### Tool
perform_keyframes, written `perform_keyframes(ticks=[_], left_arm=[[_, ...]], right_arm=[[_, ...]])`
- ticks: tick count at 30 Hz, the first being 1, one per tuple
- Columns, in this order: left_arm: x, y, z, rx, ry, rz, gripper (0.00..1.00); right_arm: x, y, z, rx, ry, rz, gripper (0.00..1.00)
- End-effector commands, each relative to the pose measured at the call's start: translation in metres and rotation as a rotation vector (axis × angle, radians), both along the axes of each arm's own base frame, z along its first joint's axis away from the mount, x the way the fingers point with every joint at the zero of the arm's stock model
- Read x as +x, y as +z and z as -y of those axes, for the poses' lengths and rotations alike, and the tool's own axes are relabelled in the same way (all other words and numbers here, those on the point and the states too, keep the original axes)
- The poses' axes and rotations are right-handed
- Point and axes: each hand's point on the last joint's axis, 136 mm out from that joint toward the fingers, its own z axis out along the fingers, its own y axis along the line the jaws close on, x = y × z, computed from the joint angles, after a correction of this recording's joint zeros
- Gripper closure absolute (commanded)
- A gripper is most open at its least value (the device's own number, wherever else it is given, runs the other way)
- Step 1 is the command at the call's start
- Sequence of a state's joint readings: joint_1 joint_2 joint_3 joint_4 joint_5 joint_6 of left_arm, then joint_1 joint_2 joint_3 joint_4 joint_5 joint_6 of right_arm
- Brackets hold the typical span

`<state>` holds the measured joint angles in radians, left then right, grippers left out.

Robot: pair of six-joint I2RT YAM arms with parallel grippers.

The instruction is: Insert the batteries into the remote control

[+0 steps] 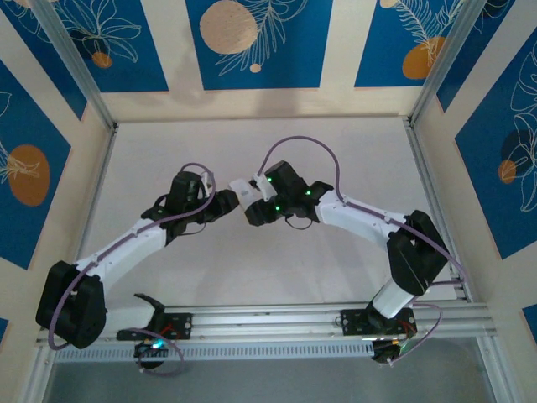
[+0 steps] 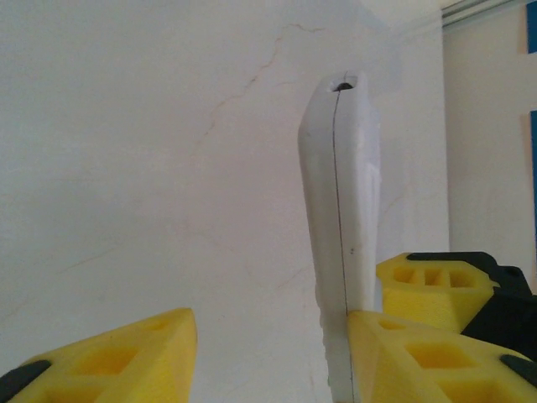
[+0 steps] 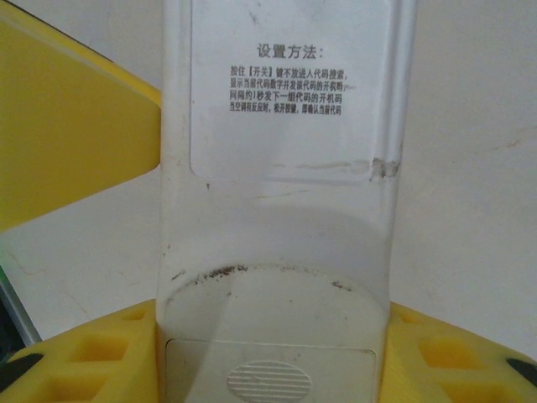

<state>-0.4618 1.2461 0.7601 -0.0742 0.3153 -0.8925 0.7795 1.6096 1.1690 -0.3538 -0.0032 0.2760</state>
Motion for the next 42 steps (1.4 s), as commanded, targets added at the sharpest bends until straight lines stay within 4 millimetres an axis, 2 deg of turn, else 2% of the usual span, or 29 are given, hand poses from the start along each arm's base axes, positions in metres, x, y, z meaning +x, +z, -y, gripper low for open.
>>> perform_keyframes(ticks=[1,4,6,8,12,15,21,25,28,31,33,38,42], left_arm=[[0.012,0.044,0.018,-0.146,-0.021,0.134,0.46],[0.008,0.057,0.020,-0.193,-0.032,0.151,0.42],[0.004,0.062,0.015,-0.193,-0.010,0.163,0.40],[0.003,0.061,0.007,-0.173,0.020,0.172,0.38],[0.001,0.046,-0.006,-0.088,0.069,0.134,0.33],[0.004,0.040,-0.007,-0.066,0.073,0.117,0.30],[0.015,0.039,0.006,-0.108,0.056,0.092,0.53],[0.021,0.044,0.004,-0.126,0.099,0.096,0.74],[0.020,0.042,-0.005,-0.107,0.152,0.071,0.82],[0.017,0.033,-0.019,-0.029,0.208,0.014,0.87],[0.015,0.030,-0.026,0.014,0.230,-0.008,0.87],[0.014,0.028,-0.035,0.016,0.294,-0.027,0.88],[0.013,0.028,-0.037,0.010,0.313,-0.047,0.87]], right_arm=[[-0.030,0.003,-0.018,0.052,0.117,-0.039,0.55],[-0.021,-0.012,-0.009,0.004,0.059,-0.050,0.55],[-0.016,-0.015,-0.005,0.006,0.031,-0.072,0.55],[-0.019,-0.011,-0.008,0.034,0.054,-0.081,0.55],[-0.020,0.004,-0.015,0.071,0.070,-0.049,0.55],[-0.024,0.015,-0.020,0.101,0.097,-0.039,0.55],[-0.044,0.037,-0.035,0.209,0.182,-0.021,0.55],[-0.047,0.030,-0.036,0.205,0.183,-0.045,0.54],[-0.048,0.026,-0.033,0.161,0.173,-0.041,0.46],[-0.037,0.030,-0.021,0.040,0.073,0.072,0.28],[-0.032,0.035,-0.017,-0.037,0.028,0.177,0.25],[-0.026,0.036,-0.025,-0.260,0.000,0.490,0.27],[-0.019,0.026,-0.037,-0.410,-0.001,0.626,0.35]])
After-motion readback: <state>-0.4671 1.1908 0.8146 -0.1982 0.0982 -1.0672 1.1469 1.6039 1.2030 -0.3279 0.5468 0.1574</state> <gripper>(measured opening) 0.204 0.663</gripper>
